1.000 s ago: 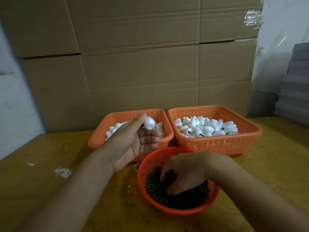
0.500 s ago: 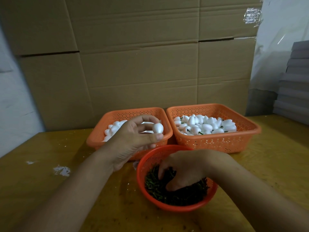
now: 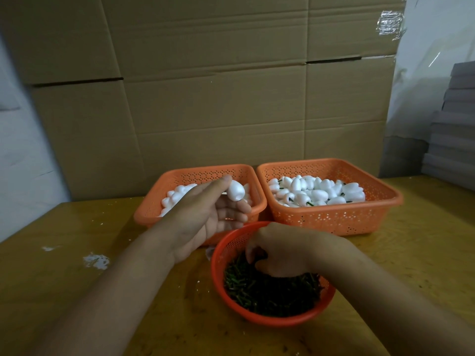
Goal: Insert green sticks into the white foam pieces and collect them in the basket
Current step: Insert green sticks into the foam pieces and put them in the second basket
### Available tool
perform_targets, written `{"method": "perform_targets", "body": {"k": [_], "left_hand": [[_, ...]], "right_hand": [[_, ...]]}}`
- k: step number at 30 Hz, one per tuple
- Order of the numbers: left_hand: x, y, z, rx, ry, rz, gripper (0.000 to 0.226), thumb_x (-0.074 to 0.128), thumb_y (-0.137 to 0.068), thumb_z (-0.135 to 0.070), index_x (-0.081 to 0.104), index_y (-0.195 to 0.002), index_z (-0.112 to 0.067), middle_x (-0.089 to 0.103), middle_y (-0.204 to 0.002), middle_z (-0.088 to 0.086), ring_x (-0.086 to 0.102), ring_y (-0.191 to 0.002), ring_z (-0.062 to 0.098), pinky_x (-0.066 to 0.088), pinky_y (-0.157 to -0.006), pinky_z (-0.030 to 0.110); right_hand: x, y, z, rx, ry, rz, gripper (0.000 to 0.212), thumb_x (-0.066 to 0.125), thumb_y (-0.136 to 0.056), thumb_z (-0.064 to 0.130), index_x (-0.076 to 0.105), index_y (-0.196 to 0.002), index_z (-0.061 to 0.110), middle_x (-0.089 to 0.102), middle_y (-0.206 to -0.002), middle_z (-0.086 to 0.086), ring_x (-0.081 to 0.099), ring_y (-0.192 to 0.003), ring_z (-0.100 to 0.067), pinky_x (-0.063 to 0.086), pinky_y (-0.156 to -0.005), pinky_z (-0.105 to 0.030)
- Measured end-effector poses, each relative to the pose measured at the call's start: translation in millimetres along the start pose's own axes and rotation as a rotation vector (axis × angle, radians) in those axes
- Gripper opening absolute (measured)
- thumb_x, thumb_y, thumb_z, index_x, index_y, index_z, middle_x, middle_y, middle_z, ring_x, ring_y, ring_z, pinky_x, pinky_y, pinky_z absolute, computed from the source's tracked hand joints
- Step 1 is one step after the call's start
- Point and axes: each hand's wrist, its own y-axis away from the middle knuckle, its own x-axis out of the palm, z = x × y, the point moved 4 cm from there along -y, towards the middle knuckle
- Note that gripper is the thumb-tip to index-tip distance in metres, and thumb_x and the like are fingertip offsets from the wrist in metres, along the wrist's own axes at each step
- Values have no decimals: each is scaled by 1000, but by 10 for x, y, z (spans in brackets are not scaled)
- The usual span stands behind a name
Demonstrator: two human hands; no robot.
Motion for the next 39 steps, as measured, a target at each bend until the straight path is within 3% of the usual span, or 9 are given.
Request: {"method": "perform_targets", "body": {"k": [3, 10, 15, 20, 26, 29, 31, 35, 39], "left_hand": [[-47, -25, 16, -23, 15, -2, 33, 59, -92, -49, 69, -77, -21, 71, -82, 8, 66, -67, 15, 55, -63, 28], [-63, -38, 16, 3, -3, 1, 45, 75, -74, -66, 67, -84, -22, 60, -72, -3, 54, -58, 9, 51, -58, 25], [-78, -53, 41, -11, 49, -2, 31, 66, -87, -49, 70, -78, -20, 64, -74, 3, 57, -60, 10, 52, -59, 25], [-69, -57, 37, -62, 153, -16, 17, 67, -79, -33, 68, -77, -16, 63, -72, 7, 57, -57, 13, 53, -57, 27], [-71, -50, 37, -75, 172, -35, 18, 69, -85, -34, 69, -77, -17, 60, -68, 3, 54, -54, 11, 51, -54, 26], [-90, -42, 36, -55, 142, -45, 32, 65, -89, -47, 71, -69, -23, 59, -66, 0, 53, -53, 8, 51, -54, 24], [-96, -30, 23, -39, 133, -39, 32, 65, -88, -49, 72, -69, -24, 60, -67, -1, 55, -55, 7, 51, -55, 22], [-77, -17, -1, -30, 167, -29, 24, 71, -87, -40, 77, -81, -18, 71, -79, 8, 64, -64, 11, 55, -59, 24], [-36, 6, -18, -1, 200, 7, 23, 70, -85, -26, 75, -100, -9, 73, -99, 16, 70, -76, 17, 58, -66, 28]], "right_hand": [[-29, 4, -29, 34, -13, -75, 24, 58, -89, 13, 71, -105, 26, 68, -102, 3, 64, -91, -18, 56, -82, -40], [-26, -42, -33, -5, -16, -150, 18, 58, -88, 10, 75, -93, 16, 73, -92, -1, 68, -84, -20, 58, -79, -42], [-37, -38, -32, -13, -26, -175, 13, 62, -94, 26, 73, -95, 20, 70, -91, 2, 65, -83, -17, 56, -79, -39], [-43, -35, -25, -16, -6, -218, 26, 59, -96, 37, 68, -85, 15, 63, -76, 2, 60, -70, -17, 49, -65, -32], [-71, -7, -2, -65, -66, -197, 13, 64, -94, 29, 73, -96, 21, 71, -93, 4, 64, -86, -11, 51, -79, -29], [-187, 33, -23, -95, -324, -178, 12, 63, -95, 18, 74, -93, 16, 75, -85, 3, 64, -70, 0, 50, -65, -15], [-296, 100, -56, -100, -671, -178, 14, 62, -97, 12, 72, -87, 15, 74, -80, -2, 63, -64, -3, 50, -55, -16], [-497, 213, -96, -175, -1322, -317, 9, 67, -84, 20, 71, -80, 12, 70, -76, -5, 61, -61, -8, 51, -51, -17], [-571, 209, -117, -183, -1574, -459, 15, 65, -79, 22, 68, -80, 7, 68, -71, -3, 58, -54, -4, 50, -49, -14]]}}
